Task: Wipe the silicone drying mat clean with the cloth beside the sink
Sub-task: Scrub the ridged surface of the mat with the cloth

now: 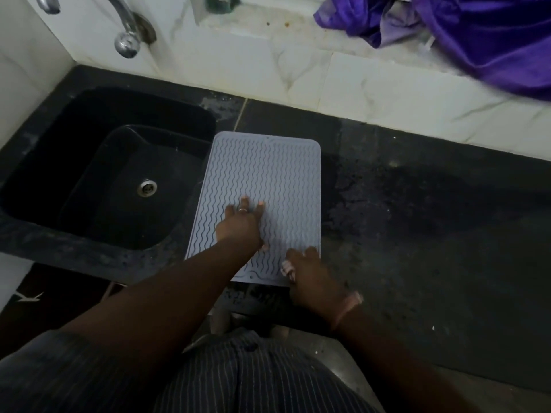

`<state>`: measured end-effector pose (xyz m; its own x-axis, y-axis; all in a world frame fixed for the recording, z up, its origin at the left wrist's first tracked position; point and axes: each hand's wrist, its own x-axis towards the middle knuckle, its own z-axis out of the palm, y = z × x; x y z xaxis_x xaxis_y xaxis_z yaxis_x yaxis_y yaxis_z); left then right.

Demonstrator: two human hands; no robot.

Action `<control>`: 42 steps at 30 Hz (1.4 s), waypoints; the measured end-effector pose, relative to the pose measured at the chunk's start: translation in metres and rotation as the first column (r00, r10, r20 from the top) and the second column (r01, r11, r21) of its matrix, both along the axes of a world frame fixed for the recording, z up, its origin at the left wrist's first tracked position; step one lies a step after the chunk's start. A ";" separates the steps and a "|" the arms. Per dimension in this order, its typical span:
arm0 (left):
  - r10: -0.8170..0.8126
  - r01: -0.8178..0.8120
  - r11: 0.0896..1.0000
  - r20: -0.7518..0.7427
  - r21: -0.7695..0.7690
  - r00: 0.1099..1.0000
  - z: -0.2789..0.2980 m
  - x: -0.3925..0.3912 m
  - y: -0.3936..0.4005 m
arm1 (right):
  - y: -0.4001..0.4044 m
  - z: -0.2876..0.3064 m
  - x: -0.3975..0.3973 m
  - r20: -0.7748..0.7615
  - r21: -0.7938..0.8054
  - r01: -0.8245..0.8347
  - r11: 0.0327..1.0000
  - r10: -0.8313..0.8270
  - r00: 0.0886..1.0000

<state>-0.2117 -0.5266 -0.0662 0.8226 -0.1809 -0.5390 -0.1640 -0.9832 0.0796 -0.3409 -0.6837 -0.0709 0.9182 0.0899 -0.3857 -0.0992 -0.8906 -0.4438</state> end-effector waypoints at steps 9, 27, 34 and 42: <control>0.077 -0.067 0.982 0.049 -0.176 0.996 -0.015 -0.029 0.033 | -0.004 0.014 0.019 0.067 0.173 -0.096 0.980 0.086 0.994; 0.334 -0.339 0.932 -0.059 -0.128 0.941 -0.020 -0.051 0.038 | -0.049 -0.014 0.150 0.290 -0.005 -0.333 0.943 0.320 0.902; 0.352 -0.362 0.921 -0.089 -0.142 0.932 -0.018 -0.049 0.036 | -0.036 -0.004 0.149 0.345 0.016 -0.326 0.945 0.301 0.889; 0.418 -0.431 0.897 -0.125 -0.101 0.900 -0.021 -0.049 0.022 | -0.029 -0.019 0.053 0.296 -0.022 -0.593 0.805 0.572 0.765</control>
